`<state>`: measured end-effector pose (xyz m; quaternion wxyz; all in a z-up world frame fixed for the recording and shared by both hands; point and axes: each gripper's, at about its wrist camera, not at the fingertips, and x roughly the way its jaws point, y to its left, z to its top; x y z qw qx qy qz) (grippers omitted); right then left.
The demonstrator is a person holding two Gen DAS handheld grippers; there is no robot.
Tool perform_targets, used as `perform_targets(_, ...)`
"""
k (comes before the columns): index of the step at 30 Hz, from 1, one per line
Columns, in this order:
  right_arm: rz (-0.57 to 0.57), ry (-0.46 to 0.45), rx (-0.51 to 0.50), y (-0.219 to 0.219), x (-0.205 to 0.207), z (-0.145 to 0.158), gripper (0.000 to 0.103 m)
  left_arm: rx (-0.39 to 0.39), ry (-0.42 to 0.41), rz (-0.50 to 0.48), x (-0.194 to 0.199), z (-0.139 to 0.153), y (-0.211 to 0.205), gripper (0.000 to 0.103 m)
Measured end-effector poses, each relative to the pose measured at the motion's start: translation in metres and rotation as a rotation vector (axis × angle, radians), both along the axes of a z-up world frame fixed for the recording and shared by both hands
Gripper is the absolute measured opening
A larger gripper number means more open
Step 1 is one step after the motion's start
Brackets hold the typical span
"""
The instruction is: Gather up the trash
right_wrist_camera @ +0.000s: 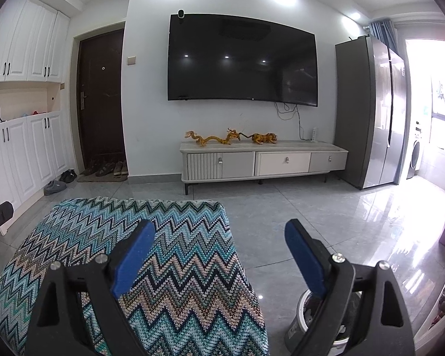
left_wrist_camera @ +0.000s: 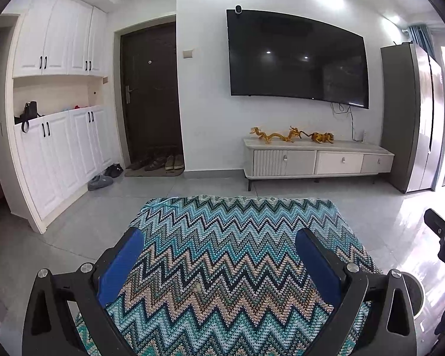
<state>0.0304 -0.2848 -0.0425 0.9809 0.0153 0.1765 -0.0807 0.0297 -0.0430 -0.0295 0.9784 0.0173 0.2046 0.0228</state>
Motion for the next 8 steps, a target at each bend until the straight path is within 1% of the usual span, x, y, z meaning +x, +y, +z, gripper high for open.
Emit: perform_targets(8,-0.001,-0.012,0.001,-0.0027,-0.0051,0.0008,0.09,-0.01,-0.004,-0.015,-0.0047,0.0042,-0.0025,0.103)
